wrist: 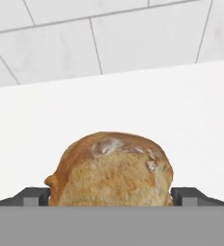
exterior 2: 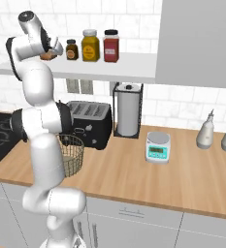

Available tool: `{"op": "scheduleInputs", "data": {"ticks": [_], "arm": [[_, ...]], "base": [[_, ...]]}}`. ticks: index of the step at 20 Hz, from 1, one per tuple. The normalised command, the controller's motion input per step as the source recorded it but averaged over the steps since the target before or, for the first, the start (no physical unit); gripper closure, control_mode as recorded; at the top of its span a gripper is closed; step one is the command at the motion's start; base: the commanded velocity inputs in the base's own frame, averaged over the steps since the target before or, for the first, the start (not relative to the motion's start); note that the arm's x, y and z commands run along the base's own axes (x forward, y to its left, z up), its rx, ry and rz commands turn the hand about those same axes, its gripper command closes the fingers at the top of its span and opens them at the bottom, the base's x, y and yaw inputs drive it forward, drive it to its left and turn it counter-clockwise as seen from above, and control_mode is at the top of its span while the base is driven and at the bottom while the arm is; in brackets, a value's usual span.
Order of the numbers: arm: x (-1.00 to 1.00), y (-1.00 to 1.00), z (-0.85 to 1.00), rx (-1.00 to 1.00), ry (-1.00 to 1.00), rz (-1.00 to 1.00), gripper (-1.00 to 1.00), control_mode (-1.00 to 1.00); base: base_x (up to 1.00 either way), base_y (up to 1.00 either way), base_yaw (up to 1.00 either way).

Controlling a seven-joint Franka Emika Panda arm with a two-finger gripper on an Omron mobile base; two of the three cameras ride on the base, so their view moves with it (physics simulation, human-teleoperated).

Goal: Open the cabinet, pick up the bread from the cabinet and place it in the basket. Then move the basket to the dining counter.

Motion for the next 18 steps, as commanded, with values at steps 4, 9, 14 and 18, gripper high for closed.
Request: {"op": "scheduleInputs", "data": {"ticks": [4, 9, 14, 18], "arm": [[-0.52, 0.0, -0.01, 0.0, -0.01, 0.03, 1.0, -1.0], [-1.0, -0.11, 0.07, 0.0, -0.05, 0.05, 1.0, -1.0], [-1.0, -0.21, 0.16, 0.0, -0.07, 0.02, 1.0, -1.0], [-1.0, -0.3, 0.07, 0.0, -0.1, 0.01, 1.0, -1.0]], "base": [[0.0, 0.0, 0.0], [0.0, 0.0, 0.0], [0.0, 0.0, 0.0], [0.0, 0.0, 0.0]]}}
